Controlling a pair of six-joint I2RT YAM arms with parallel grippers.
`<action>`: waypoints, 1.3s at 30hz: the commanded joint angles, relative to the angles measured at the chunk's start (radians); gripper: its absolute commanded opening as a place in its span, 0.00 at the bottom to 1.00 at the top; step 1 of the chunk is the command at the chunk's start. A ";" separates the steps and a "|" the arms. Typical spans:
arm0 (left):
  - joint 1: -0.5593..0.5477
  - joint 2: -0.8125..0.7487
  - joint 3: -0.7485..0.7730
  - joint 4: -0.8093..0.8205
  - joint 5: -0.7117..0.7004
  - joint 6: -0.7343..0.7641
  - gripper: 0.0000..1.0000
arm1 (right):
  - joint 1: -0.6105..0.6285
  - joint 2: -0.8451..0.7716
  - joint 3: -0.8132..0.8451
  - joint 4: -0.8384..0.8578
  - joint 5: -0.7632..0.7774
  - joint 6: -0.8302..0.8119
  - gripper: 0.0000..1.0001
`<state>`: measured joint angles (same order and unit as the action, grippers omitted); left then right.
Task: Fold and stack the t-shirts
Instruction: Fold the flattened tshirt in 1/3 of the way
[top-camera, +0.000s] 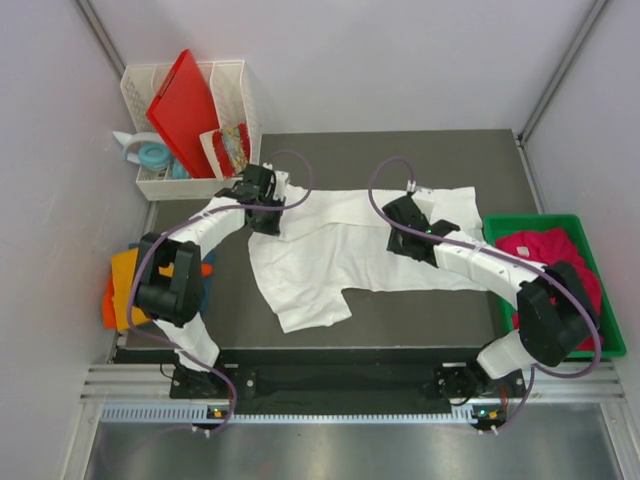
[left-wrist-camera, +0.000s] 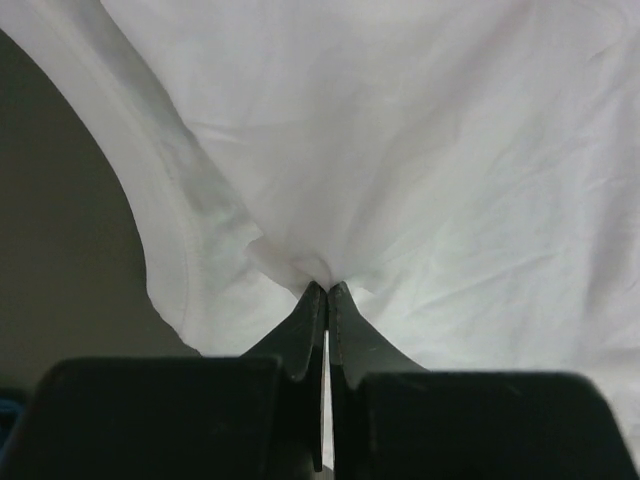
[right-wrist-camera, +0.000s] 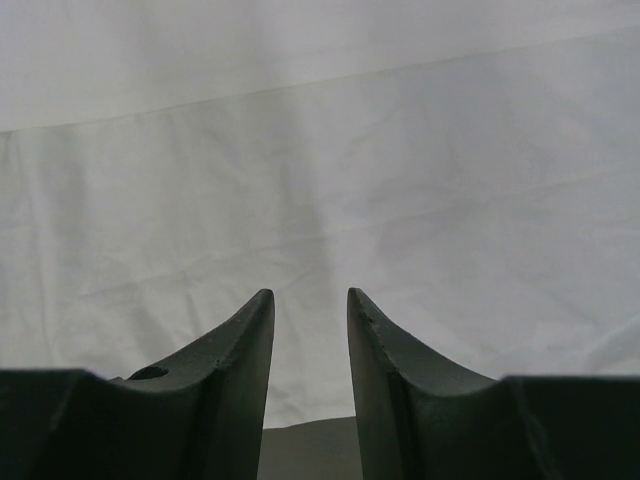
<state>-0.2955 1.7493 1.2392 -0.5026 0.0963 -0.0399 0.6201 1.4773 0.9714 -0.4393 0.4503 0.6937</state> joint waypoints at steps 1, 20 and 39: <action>-0.010 -0.077 -0.026 -0.036 0.025 0.018 0.00 | 0.020 -0.046 -0.020 0.042 0.007 0.030 0.36; -0.011 -0.143 0.108 -0.131 0.123 -0.057 0.00 | 0.035 -0.060 -0.051 0.044 0.022 0.058 0.36; -0.010 0.001 -0.061 -0.005 0.077 0.002 0.00 | 0.055 -0.006 -0.020 0.039 0.016 0.075 0.36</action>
<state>-0.3046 1.7145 1.1656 -0.5858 0.2077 -0.0605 0.6537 1.4582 0.9154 -0.4152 0.4515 0.7551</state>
